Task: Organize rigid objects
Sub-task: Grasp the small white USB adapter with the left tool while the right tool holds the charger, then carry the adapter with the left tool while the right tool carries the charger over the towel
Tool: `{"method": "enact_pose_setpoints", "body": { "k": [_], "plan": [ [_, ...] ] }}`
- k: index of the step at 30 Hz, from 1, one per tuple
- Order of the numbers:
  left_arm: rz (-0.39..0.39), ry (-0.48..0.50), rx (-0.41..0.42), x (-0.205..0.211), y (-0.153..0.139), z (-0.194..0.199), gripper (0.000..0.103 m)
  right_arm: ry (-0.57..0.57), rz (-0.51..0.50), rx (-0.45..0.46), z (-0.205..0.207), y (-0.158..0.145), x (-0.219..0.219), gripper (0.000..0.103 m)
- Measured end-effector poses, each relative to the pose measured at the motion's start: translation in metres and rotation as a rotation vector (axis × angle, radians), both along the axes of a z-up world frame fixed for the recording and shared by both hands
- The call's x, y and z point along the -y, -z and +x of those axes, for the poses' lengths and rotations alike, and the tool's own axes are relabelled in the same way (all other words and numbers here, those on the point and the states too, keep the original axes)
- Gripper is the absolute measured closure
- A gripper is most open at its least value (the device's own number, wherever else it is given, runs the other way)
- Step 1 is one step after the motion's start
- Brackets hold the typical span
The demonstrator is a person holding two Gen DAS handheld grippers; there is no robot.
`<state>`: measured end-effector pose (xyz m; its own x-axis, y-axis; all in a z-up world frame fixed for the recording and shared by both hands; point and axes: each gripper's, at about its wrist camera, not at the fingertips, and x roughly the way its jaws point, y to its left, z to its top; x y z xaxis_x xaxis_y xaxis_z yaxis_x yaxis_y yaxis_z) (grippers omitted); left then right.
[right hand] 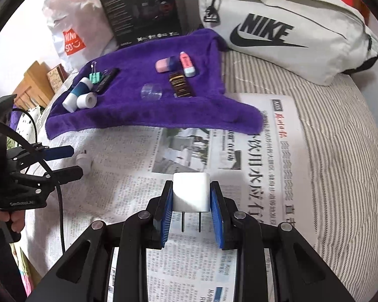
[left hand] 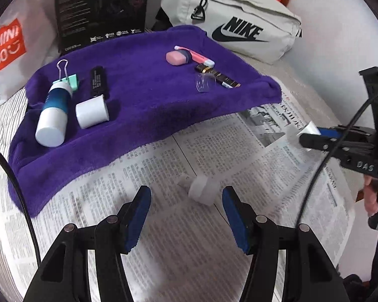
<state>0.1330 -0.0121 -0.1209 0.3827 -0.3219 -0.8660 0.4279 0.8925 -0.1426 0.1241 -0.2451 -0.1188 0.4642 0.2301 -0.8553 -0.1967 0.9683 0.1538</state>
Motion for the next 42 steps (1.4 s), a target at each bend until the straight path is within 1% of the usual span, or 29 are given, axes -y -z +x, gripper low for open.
{"method": "enact_pose_setpoints", "body": {
  "k": [9,13,14,15,17,18,22,28,35,39,42],
  "plan": [
    [0.03,0.091,0.033,0.013,0.006,0.004,0.047,0.024,0.029,-0.037,0.003,0.015,0.008,0.075],
    [0.067,0.134,0.05,0.019,0.009,0.002,0.053,0.021,0.03,-0.049,0.003,0.019,0.006,0.075],
    [0.077,0.142,0.051,0.021,0.009,0.002,0.056,0.021,0.03,-0.047,0.003,0.019,0.006,0.075],
    [0.083,0.154,0.052,0.022,0.009,0.002,0.061,0.02,0.034,-0.048,0.003,0.019,0.006,0.075],
    [0.085,0.165,0.052,0.024,0.009,0.003,0.064,0.016,0.036,-0.048,0.003,0.019,0.004,0.075],
    [0.083,0.17,0.053,0.025,0.009,0.003,0.068,0.013,0.035,-0.049,0.003,0.019,0.004,0.075],
    [0.068,0.182,0.043,0.027,0.008,0.005,0.068,0.001,0.033,-0.053,0.004,0.019,0.0,0.075],
    [0.085,0.165,0.037,0.025,0.006,0.0,0.068,-0.01,0.032,-0.055,0.004,0.019,-0.002,0.075],
    [0.063,0.113,0.031,0.011,0.001,-0.001,0.068,-0.028,0.038,-0.038,0.004,0.01,-0.007,0.075],
    [0.032,0.086,0.031,0.001,-0.007,-0.002,0.068,-0.045,0.037,-0.019,0.005,0.002,-0.013,0.075],
    [0.033,0.066,0.039,-0.003,-0.013,-0.001,0.068,-0.062,0.037,-0.013,0.007,-0.002,-0.019,0.075]
  ]
}}
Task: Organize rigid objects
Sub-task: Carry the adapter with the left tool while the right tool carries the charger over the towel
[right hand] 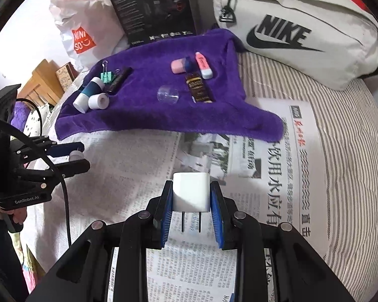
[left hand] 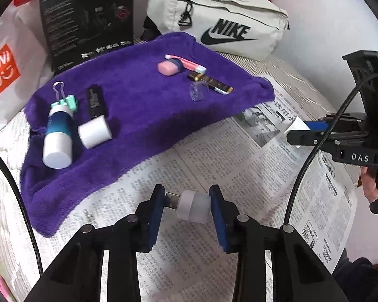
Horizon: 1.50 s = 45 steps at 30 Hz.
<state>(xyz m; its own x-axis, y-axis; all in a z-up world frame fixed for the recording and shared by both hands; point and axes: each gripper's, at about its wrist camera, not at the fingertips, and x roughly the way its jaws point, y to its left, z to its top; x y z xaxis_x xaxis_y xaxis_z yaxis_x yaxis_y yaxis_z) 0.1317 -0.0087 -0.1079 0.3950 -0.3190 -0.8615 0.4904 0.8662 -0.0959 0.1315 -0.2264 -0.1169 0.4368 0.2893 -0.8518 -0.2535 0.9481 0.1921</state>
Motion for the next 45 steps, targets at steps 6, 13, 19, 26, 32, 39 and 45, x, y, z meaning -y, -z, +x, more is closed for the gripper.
{"method": "enact_pose_setpoints", "body": {
  "k": [6,13,19,26,32,39,45],
  "plan": [
    [-0.001,-0.029,0.012,-0.008,-0.012,0.001,0.068,-0.031,0.006,0.016,0.004,-0.009,-0.01,0.075],
    [-0.015,-0.06,0.028,-0.017,-0.027,0.004,0.068,-0.065,0.017,0.042,0.01,-0.026,-0.018,0.075],
    [-0.032,-0.091,0.037,-0.025,-0.039,0.014,0.068,-0.081,0.021,0.063,0.018,-0.037,-0.022,0.075],
    [-0.02,-0.113,0.053,-0.03,-0.051,0.027,0.068,-0.099,0.022,0.09,0.03,-0.049,-0.028,0.075],
    [-0.021,-0.126,0.056,-0.032,-0.055,0.042,0.068,-0.117,0.02,0.101,0.049,-0.054,-0.037,0.075],
    [-0.028,-0.153,0.043,-0.038,-0.05,0.061,0.068,-0.12,0.021,0.094,0.085,-0.047,-0.049,0.075],
    [-0.041,-0.17,0.031,-0.043,-0.043,0.079,0.068,-0.122,0.009,0.061,0.115,-0.031,-0.06,0.075]
  ]
}}
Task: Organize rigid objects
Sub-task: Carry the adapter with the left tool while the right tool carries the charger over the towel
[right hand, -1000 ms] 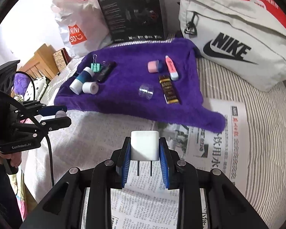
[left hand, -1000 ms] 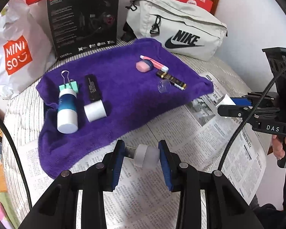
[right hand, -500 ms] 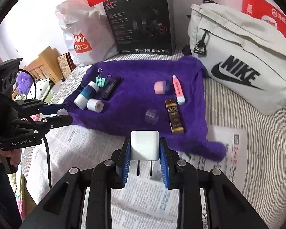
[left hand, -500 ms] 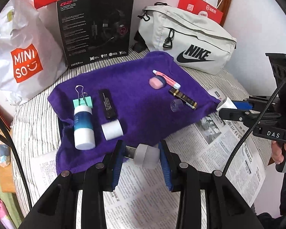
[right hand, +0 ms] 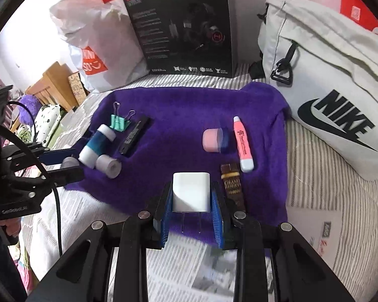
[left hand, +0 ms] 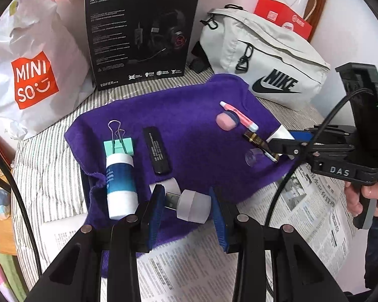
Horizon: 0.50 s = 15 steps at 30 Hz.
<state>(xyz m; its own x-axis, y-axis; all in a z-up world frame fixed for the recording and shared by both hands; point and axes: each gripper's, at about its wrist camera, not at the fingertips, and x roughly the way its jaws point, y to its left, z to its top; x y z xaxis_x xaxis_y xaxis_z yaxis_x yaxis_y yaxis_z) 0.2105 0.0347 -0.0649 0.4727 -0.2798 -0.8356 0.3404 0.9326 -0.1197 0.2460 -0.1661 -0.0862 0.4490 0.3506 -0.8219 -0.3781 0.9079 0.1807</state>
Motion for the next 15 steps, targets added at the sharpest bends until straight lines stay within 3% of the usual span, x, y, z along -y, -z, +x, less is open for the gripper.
{"method": "enact_pose_setpoints", "body": {
  "k": [15],
  "plan": [
    [-0.011,-0.019,-0.016,-0.01,0.012,0.033,0.068,-0.043,-0.057,-0.048,0.045,0.033,-0.026,0.075]
  ]
}}
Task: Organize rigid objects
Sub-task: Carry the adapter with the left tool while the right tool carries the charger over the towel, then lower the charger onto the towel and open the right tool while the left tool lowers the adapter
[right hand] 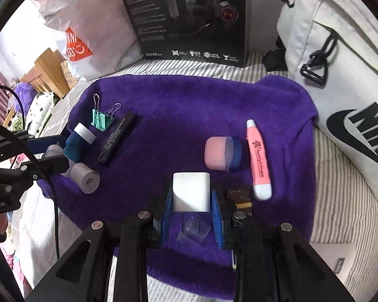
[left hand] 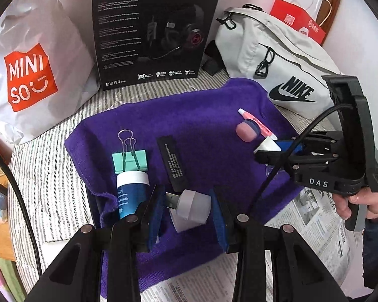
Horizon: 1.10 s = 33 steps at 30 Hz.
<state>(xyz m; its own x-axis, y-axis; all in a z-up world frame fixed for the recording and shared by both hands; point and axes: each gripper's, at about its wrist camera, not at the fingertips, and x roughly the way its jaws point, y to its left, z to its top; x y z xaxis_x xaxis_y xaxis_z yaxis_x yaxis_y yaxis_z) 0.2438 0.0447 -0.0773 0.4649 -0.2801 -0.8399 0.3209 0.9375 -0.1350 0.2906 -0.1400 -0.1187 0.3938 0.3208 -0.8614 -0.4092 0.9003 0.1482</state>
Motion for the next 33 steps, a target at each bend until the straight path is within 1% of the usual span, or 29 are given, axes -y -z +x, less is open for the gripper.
{"method": "enact_pose_setpoints", "body": {
  "k": [7,21,26,27,29,33],
  "plan": [
    [-0.004,-0.004,-0.003,-0.003,0.004,0.006,0.068,-0.011,-0.028,-0.012,0.008,0.01,-0.009,0.075],
    [-0.01,0.002,-0.006,-0.001,0.006,0.013,0.068,-0.022,-0.025,-0.005,0.01,0.013,-0.011,0.075],
    [-0.002,0.005,-0.014,0.002,0.008,0.015,0.068,-0.034,-0.052,0.002,0.007,0.013,-0.012,0.07],
    [0.0,0.005,-0.014,0.003,0.009,0.015,0.068,-0.036,-0.057,0.005,0.006,0.012,-0.012,0.067],
    [0.0,0.004,-0.018,0.004,0.01,0.016,0.068,-0.043,-0.05,0.021,0.005,0.011,-0.011,0.066],
    [0.004,0.002,-0.021,0.005,0.012,0.017,0.068,-0.045,-0.047,0.024,0.001,0.005,-0.006,0.065]
  ]
}}
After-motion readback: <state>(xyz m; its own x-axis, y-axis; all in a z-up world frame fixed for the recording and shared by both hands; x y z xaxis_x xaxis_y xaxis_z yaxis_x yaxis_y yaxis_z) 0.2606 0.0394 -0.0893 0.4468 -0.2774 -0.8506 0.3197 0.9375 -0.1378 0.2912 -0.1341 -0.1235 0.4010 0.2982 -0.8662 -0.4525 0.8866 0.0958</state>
